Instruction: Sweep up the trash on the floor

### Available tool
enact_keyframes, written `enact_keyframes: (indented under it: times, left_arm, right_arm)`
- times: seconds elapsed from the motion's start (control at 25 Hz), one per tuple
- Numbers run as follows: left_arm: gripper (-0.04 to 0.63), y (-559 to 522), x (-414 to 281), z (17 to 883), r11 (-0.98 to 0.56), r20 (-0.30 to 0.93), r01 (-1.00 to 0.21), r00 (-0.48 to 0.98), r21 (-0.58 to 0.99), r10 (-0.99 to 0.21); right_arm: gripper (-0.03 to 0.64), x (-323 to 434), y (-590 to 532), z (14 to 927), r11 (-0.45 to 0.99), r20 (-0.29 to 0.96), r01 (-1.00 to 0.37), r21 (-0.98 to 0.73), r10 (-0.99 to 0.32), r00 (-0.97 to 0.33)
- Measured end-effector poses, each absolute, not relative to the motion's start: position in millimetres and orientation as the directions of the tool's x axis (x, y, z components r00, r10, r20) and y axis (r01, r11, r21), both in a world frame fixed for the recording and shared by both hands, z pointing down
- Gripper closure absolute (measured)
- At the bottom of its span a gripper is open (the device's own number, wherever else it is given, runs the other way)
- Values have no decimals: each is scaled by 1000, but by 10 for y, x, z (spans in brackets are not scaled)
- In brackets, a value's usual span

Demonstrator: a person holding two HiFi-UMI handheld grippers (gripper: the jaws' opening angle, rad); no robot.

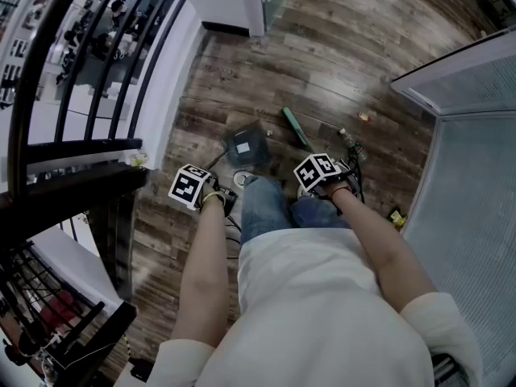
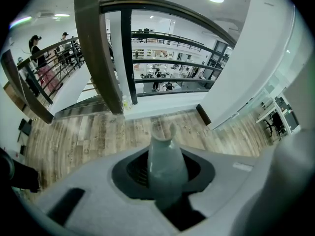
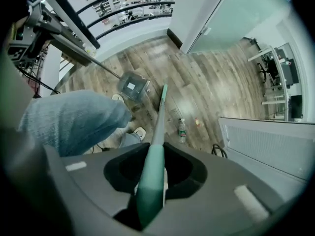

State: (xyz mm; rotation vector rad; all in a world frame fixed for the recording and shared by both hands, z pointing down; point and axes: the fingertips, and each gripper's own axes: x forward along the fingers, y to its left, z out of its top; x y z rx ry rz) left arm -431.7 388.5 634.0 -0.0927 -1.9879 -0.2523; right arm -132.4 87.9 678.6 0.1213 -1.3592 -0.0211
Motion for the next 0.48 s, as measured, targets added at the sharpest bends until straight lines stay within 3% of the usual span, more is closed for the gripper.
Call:
enact_keyframes:
  times: [0.2,0.48]
  left_arm:
    - [506,3841,-4379,6341,977,906,169,-421,131,-48]
    - [505,3774,-4371,6341,979,906,163,-422,126,-46]
  right_arm:
    - [518,-1420,1015,6832,996,976,-42,79,-69,206]
    - [520,-1472,1308,6827,991,982,-130,8,17,191]
